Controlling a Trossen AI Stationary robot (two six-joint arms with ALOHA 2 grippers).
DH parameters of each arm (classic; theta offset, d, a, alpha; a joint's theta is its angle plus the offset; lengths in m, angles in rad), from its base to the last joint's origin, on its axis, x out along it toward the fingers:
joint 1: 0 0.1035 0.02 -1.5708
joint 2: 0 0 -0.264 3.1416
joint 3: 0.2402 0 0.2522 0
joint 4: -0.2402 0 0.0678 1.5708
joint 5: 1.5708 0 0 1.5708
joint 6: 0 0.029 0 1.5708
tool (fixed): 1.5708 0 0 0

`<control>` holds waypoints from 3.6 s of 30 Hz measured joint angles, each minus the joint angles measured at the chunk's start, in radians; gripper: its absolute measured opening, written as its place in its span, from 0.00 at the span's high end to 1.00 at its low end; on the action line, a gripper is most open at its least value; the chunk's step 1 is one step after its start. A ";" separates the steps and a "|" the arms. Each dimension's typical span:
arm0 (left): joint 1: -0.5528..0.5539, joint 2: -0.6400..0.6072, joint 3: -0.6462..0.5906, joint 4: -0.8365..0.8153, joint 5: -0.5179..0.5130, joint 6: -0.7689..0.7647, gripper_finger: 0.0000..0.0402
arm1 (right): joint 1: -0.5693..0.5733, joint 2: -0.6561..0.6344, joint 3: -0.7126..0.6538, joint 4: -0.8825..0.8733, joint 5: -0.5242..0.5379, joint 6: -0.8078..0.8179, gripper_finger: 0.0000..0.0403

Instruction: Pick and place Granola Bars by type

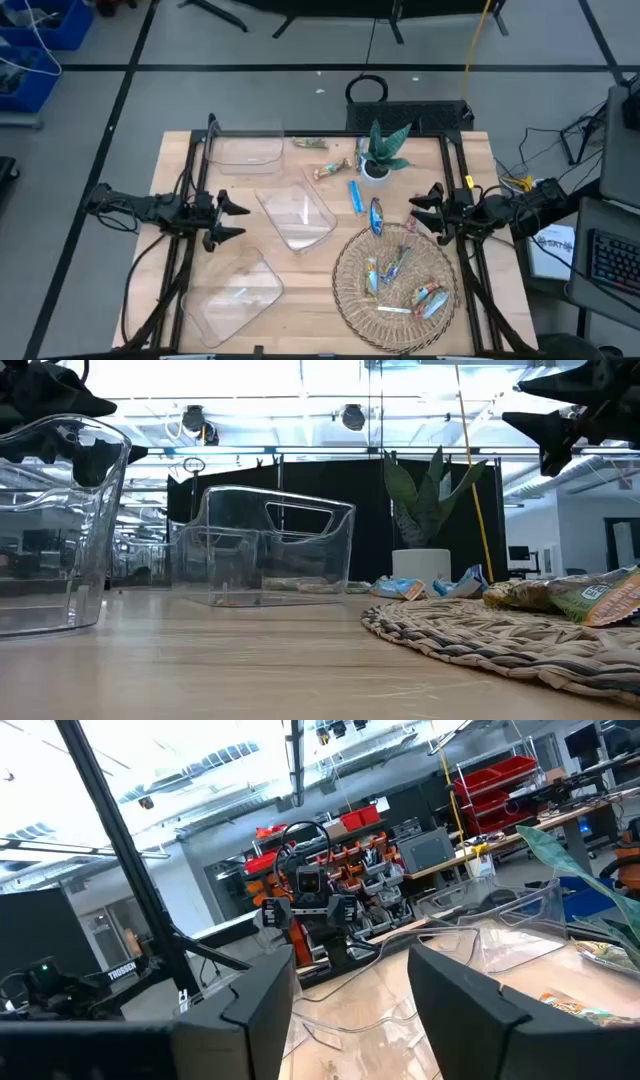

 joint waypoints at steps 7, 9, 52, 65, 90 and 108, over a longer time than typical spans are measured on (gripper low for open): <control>0.000 0.000 0.000 0.000 0.000 0.000 0.23 | 0.000 0.000 0.000 0.000 0.000 0.000 0.53; 0.000 0.000 0.000 0.000 0.000 0.000 0.23 | 0.000 0.000 0.000 0.000 0.000 0.000 0.53; 0.000 0.418 0.382 0.314 -0.287 -0.108 0.23 | -0.051 0.447 0.812 -0.224 0.008 -0.351 0.51; -0.002 0.808 0.660 0.309 -0.278 -0.092 0.23 | -0.349 1.043 1.699 -0.726 0.239 -1.205 0.44; -0.016 0.886 0.663 0.306 -0.197 -0.153 0.23 | -1.063 1.749 1.916 -0.928 0.085 -0.316 0.44; -0.015 0.886 0.663 0.156 -0.154 -0.085 0.23 | -1.342 1.838 1.913 -0.829 -0.629 -1.515 0.49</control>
